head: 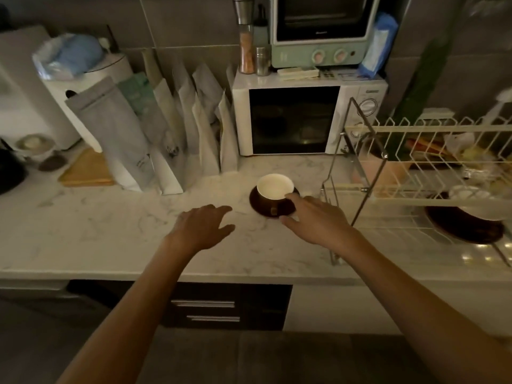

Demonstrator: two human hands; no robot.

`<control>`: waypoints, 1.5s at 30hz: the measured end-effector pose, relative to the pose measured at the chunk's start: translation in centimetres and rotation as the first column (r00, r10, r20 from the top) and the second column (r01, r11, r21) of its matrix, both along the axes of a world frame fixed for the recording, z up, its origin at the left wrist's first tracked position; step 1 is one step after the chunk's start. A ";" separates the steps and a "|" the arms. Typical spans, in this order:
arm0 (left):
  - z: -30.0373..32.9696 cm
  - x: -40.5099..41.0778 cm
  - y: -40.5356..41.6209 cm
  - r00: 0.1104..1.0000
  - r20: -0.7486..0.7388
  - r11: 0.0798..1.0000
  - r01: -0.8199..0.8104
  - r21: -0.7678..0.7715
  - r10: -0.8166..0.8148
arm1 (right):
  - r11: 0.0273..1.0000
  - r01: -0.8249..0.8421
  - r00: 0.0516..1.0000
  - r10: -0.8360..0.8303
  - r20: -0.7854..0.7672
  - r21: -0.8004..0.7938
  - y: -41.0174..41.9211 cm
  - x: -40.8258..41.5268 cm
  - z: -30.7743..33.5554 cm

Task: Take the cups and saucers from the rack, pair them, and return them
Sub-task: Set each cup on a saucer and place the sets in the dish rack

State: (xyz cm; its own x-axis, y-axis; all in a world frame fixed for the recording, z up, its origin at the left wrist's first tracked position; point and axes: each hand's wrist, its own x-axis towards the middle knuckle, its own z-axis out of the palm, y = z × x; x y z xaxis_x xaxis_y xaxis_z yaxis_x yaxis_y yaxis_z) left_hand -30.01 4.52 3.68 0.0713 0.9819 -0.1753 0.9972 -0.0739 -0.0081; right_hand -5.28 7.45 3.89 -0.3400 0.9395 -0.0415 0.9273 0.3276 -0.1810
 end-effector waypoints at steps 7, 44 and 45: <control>-3.6 1.0 5.4 0.822 0.534 0.961 -0.271 0.063 0.197 | 0.953 0.281 0.946 -0.254 -0.201 0.118 4.9 -2.9 -3.2; -9.7 5.6 10.1 -0.061 0.855 0.769 -0.407 -0.493 0.515 | 0.858 0.314 0.519 -0.514 -0.683 -0.407 9.0 -2.5 -10.3; -9.6 5.5 9.5 -0.072 0.852 0.763 -0.412 -0.499 0.519 | 0.859 0.306 0.523 -0.511 -0.682 -0.410 8.4 -2.4 -10.2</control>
